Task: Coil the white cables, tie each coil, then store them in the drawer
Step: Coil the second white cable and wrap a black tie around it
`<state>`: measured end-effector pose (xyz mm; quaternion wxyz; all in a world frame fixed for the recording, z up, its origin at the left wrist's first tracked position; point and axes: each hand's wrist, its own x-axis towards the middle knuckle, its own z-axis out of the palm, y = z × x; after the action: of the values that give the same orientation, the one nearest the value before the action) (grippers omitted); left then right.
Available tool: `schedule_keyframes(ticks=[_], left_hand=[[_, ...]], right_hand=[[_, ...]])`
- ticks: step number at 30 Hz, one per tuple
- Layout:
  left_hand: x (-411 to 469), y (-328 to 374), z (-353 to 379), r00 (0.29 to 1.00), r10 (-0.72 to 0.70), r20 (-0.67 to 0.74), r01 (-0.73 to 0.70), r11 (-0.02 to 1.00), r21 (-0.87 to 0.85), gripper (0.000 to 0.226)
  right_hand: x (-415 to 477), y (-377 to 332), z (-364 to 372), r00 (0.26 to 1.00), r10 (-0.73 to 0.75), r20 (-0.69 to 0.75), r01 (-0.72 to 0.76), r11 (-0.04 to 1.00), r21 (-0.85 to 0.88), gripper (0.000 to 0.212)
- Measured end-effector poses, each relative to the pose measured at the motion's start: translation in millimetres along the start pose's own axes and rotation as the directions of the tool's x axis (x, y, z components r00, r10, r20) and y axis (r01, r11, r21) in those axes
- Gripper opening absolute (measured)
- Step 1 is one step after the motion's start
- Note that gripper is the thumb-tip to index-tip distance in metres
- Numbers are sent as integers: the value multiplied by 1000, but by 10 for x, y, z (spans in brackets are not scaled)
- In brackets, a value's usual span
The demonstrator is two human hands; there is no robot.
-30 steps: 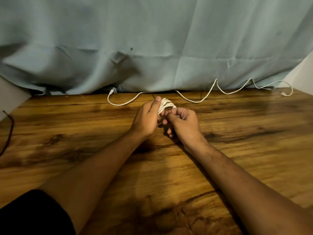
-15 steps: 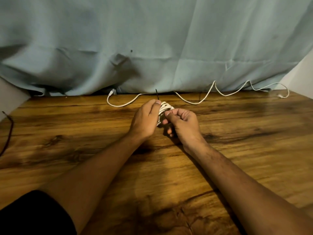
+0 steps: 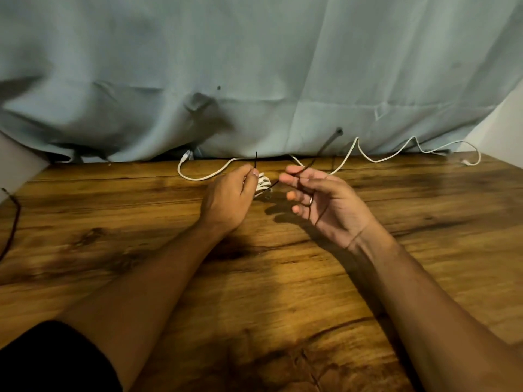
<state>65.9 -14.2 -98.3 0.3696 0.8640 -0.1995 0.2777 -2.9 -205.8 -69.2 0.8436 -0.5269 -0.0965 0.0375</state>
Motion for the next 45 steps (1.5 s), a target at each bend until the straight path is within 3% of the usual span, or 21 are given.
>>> schedule_keyframes(ticks=[6, 13, 18, 24, 29, 37, 45], left_hand=[[2, -26, -57, 999, 51, 9, -52, 988, 147, 29], [-2, -46, -81, 993, 121, 7, -120, 968, 220, 28], [-22, -14, -73, 982, 188, 20, -186, 948, 257, 28], [-40, 33, -41, 938, 342, 51, -338, 874, 348, 32], [-60, 90, -6, 888, 454, 68, -444, 811, 381, 26], [-74, 123, 11, 867, 489, 94, -484, 785, 387, 23], [-84, 130, 24, 855, 508, 106, -504, 763, 404, 26]], right_hand=[[37, -29, -39, 965, -208, -159, 202, 978, -48, 22], [-3, -134, -87, 918, -322, -233, 353, 929, 107, 8], [19, -87, -125, 854, -415, -314, 398, 910, -117, 9], [27, 65, -84, 837, -497, -231, 364, 819, -445, 7], [56, 156, -100, 849, -503, -162, 359, 773, -523, 13], [80, 161, -113, 875, -436, -212, 305, 835, -459, 16], [73, 200, -98, 835, -540, -101, 384, 705, -596, 17]])
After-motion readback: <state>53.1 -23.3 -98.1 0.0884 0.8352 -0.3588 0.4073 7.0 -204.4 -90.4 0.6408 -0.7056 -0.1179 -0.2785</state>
